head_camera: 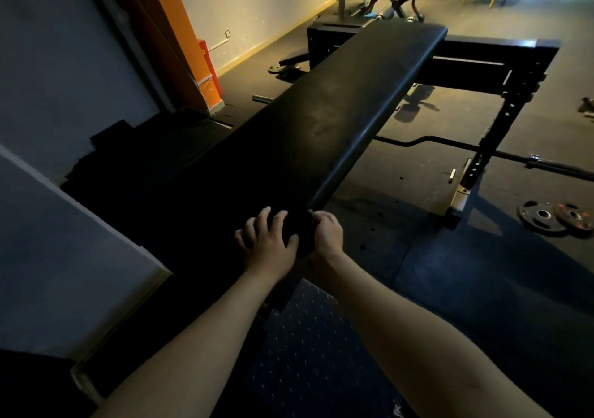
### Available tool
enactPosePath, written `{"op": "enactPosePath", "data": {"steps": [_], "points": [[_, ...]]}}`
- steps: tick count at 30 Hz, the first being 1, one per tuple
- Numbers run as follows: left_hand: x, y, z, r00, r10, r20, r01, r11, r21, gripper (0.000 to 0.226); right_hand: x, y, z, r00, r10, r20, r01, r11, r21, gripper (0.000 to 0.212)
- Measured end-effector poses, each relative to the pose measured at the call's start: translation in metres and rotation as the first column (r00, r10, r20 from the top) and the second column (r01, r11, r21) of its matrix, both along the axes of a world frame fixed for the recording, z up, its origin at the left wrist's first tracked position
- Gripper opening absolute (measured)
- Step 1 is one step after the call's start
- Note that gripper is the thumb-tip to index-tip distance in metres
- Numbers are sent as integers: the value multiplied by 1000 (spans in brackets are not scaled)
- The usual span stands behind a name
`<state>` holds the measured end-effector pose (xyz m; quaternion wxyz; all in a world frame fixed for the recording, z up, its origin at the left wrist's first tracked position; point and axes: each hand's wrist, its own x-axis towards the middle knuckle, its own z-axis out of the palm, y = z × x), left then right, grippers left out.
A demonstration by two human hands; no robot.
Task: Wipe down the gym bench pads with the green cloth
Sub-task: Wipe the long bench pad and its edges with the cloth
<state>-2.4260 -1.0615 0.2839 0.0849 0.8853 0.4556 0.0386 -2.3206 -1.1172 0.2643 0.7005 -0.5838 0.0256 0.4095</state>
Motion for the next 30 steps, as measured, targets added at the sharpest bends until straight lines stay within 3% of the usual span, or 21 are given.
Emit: {"op": "enactPosePath", "data": {"steps": [4, 7, 10, 12, 19, 21, 26, 28, 30], "points": [[29, 11, -2, 999, 40, 2, -40, 999, -20, 58, 81, 26, 9, 989, -133, 61, 128, 989, 77, 23], [33, 12, -9, 998, 57, -5, -57, 997, 57, 58, 108, 46, 7, 984, -110, 141, 95, 990, 108, 23], [34, 14, -15, 998, 50, -22, -48, 995, 92, 58, 93, 55, -7, 966, 7, 260, -6, 1000, -6, 27], [35, 16, -17, 997, 52, -50, -47, 995, 92, 57, 67, 52, -20, 956, 7, 292, 15, 997, -75, 25], [31, 18, -20, 999, 35, -21, -33, 993, 115, 57, -3, 13, -32, 994, 99, 47, -97, 994, -44, 21], [31, 18, -20, 999, 35, -15, -33, 993, 110, 57, 6, 13, -29, 991, 90, 98, -85, 995, -53, 21], [30, 16, -19, 999, 44, -3, -43, 994, 98, 57, 98, 34, -4, 955, -129, 269, 132, 991, 9, 22], [30, 16, -20, 999, 42, 13, -43, 994, 100, 57, 128, 47, 2, 946, -83, 313, 74, 996, 39, 25], [30, 17, -22, 999, 47, 15, -48, 992, 115, 57, 130, 54, 5, 909, 77, 410, -78, 997, -14, 25]]}}
